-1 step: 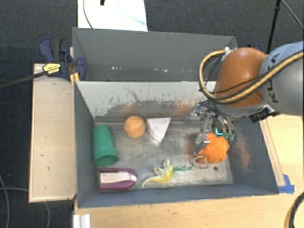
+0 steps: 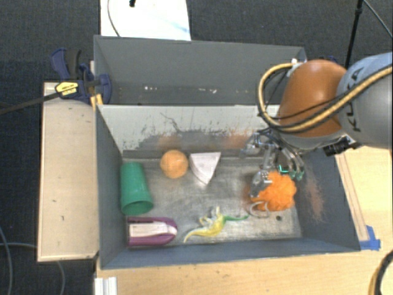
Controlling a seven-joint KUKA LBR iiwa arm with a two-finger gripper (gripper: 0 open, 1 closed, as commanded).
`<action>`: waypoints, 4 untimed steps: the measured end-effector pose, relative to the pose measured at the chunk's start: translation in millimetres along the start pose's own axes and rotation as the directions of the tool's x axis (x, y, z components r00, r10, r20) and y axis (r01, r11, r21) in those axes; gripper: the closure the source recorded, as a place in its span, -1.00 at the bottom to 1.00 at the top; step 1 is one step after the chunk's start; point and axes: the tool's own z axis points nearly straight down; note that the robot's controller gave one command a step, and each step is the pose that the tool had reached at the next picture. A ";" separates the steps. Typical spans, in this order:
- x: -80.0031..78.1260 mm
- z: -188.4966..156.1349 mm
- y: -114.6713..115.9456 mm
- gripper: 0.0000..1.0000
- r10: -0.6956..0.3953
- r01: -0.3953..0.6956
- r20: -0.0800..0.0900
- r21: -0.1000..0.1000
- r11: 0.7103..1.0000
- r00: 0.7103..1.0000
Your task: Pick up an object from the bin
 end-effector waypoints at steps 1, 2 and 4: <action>-6.0 12.2 -19.6 -1.00 0.100 -0.100 0.003 -0.004 0.995 0.995; -11.3 48.0 -77.9 -1.00 0.351 -0.351 -0.003 0.001 0.936 0.936; 12.6 67.9 -130.3 1.00 0.472 -0.472 -0.010 -0.005 0.881 0.881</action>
Offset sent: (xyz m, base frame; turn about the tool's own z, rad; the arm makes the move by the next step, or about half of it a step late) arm -0.0009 -0.0664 -0.0461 0.1958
